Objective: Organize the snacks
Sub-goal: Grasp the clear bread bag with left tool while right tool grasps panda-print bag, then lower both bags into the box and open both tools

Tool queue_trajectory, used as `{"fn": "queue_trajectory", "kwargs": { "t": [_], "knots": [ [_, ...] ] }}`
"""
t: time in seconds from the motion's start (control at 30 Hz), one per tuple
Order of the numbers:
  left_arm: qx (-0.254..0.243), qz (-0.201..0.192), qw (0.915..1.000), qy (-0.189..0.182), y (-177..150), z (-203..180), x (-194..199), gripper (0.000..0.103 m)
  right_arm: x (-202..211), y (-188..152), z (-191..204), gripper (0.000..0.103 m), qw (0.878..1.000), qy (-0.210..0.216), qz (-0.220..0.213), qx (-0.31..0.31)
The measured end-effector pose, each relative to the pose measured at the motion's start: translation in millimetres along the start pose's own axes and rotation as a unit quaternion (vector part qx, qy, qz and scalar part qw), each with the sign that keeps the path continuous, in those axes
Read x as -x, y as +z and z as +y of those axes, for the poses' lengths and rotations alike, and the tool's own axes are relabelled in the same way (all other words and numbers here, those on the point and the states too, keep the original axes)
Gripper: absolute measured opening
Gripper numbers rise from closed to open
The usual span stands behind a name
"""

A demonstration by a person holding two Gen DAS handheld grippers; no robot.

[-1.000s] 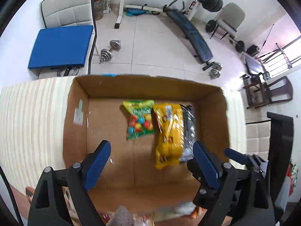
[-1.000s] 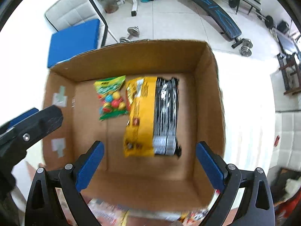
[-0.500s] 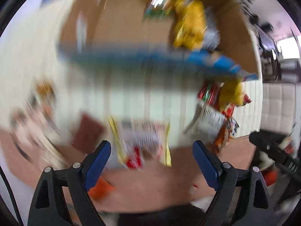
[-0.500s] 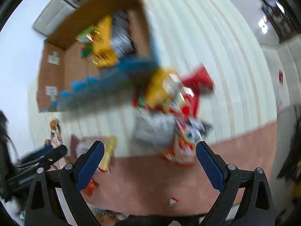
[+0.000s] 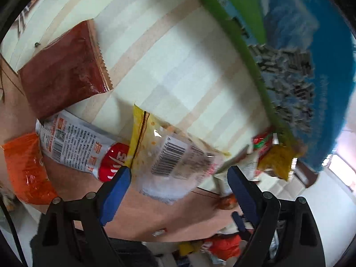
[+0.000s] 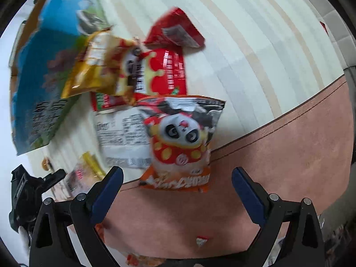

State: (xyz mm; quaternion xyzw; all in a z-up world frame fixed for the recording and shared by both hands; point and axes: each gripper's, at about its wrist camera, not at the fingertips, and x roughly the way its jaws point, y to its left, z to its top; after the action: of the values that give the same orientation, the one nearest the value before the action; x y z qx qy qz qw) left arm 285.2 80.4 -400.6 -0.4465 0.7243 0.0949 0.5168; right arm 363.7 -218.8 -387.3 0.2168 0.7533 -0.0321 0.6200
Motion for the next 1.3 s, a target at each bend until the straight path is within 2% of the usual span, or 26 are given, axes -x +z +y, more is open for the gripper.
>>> {"fn": "queue_trajectory", "kwargs": {
  "t": [0.13, 0.2, 0.23, 0.3, 0.37, 0.4, 0.43, 0.47, 0.53, 0.6, 0.73, 0.93, 1.07, 1.17, 1.3],
  "knots": [
    [-0.054, -0.011, 0.9971, 0.053, -3, -16, -11, 0.088, -16, 5, -5, 0.100, 1.000, -0.004, 0.010, 0.002],
    [-0.091, -0.014, 0.9924, 0.082, -5, -27, -20, 0.088, -22, 7, -6, 0.100, 1.000, -0.012, 0.010, 0.006],
    [-0.103, -0.017, 0.9905, 0.090, -7, -30, -23, 0.085, -24, 7, -6, 0.100, 1.000, -0.017, 0.010, 0.008],
    [-0.127, -0.028, 0.9872, 0.093, -10, -38, -26, 0.072, -28, 8, -8, 0.097, 1.000, -0.024, 0.009, 0.008],
    [-0.154, -0.041, 0.9824, 0.097, -14, -48, -24, 0.059, -30, 8, -10, 0.089, 1.000, -0.027, 0.007, 0.013],
    [-0.167, -0.047, 0.9796, 0.101, -18, -53, -22, 0.056, -29, 7, -9, 0.086, 0.999, -0.034, 0.001, 0.018],
    [-0.180, -0.055, 0.9765, 0.105, -21, -60, -22, 0.053, -27, 6, -8, 0.076, 0.999, -0.040, -0.004, 0.024],
    [-0.199, -0.064, 0.9716, 0.112, -26, -65, -22, 0.052, -24, 4, -6, 0.059, 0.998, -0.050, -0.012, 0.033],
    [-0.225, -0.074, 0.9630, 0.127, -35, -74, -22, 0.050, -21, 0, -3, 0.053, 0.997, -0.065, -0.020, 0.041],
    [-0.246, -0.080, 0.9561, 0.138, -45, -78, -22, 0.049, -18, -3, -5, 0.050, 0.997, -0.059, -0.025, 0.036],
    [-0.265, -0.093, 0.9487, 0.145, -64, -82, -14, 0.048, -7, -13, -5, 0.047, 0.998, -0.049, -0.032, 0.033],
    [-0.293, -0.126, 0.9426, 0.099, -94, -93, 43, 0.047, 33, -33, 7, 0.046, 0.997, -0.003, -0.050, 0.053],
    [-0.315, -0.181, 0.9293, 0.067, -109, -113, 104, 0.047, 78, -42, 29, 0.046, 0.993, 0.040, -0.076, 0.082],
    [-0.330, -0.214, 0.9182, 0.048, -109, -133, 149, 0.048, 119, -41, 56, 0.046, 0.985, 0.069, -0.108, 0.111],
    [-0.334, -0.251, 0.9074, 0.044, -83, -160, 195, 0.048, 170, -28, 108, 0.046, 0.971, 0.095, -0.147, 0.161]
  ]
}}
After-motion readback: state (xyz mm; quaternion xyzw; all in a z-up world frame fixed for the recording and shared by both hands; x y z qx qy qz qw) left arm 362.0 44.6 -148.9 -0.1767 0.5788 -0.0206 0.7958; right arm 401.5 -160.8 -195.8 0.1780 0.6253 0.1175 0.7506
